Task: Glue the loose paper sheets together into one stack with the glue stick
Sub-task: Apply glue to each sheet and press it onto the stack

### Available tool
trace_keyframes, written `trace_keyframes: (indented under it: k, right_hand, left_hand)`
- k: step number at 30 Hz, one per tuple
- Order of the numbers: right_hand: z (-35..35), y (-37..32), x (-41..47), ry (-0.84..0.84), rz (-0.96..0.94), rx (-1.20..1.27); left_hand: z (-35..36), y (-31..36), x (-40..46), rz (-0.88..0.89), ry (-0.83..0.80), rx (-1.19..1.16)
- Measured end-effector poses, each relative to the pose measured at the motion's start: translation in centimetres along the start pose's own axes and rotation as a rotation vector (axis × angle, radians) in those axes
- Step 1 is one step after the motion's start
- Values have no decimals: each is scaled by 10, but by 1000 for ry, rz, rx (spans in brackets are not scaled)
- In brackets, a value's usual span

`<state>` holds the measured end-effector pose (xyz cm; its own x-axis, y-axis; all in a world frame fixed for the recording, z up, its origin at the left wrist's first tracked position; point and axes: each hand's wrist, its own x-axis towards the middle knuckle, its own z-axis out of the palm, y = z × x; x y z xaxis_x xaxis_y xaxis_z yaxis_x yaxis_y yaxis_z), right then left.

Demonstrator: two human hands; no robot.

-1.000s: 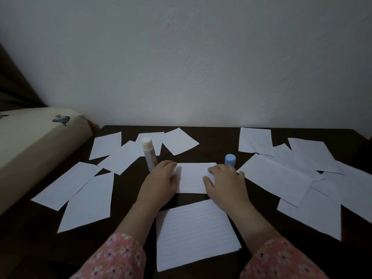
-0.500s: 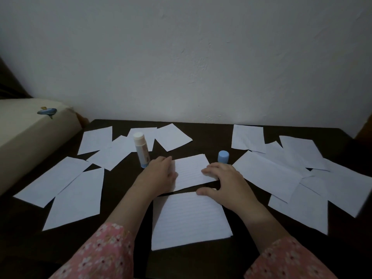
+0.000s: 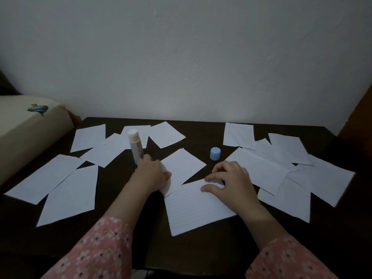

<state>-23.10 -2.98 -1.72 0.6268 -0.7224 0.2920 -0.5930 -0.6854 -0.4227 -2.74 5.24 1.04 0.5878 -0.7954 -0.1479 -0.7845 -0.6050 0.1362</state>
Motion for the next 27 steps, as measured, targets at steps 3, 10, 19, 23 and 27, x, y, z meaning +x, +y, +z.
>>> trace_keyframes:
  k: [3, 10, 19, 23, 27]
  right_hand:
    - [2, 1, -3, 8, 72, -117]
    - [3, -1, -6, -23, 112, -201]
    - [-2, 4, -3, -49, 103, -188]
    - [0, -2, -2, -49, 105, -241]
    - [3, -5, 2, -56, 125, -204]
  left_hand:
    - [3, 0, -1, -22, 20, -25]
    - [-1, 3, 6, -166, -19, -140]
    - [-5, -5, -11, -26, 198, -471]
    - [-22, -12, -22, 40, 152, -791]
    - [-37, -24, -34, 116, -110, -1067]
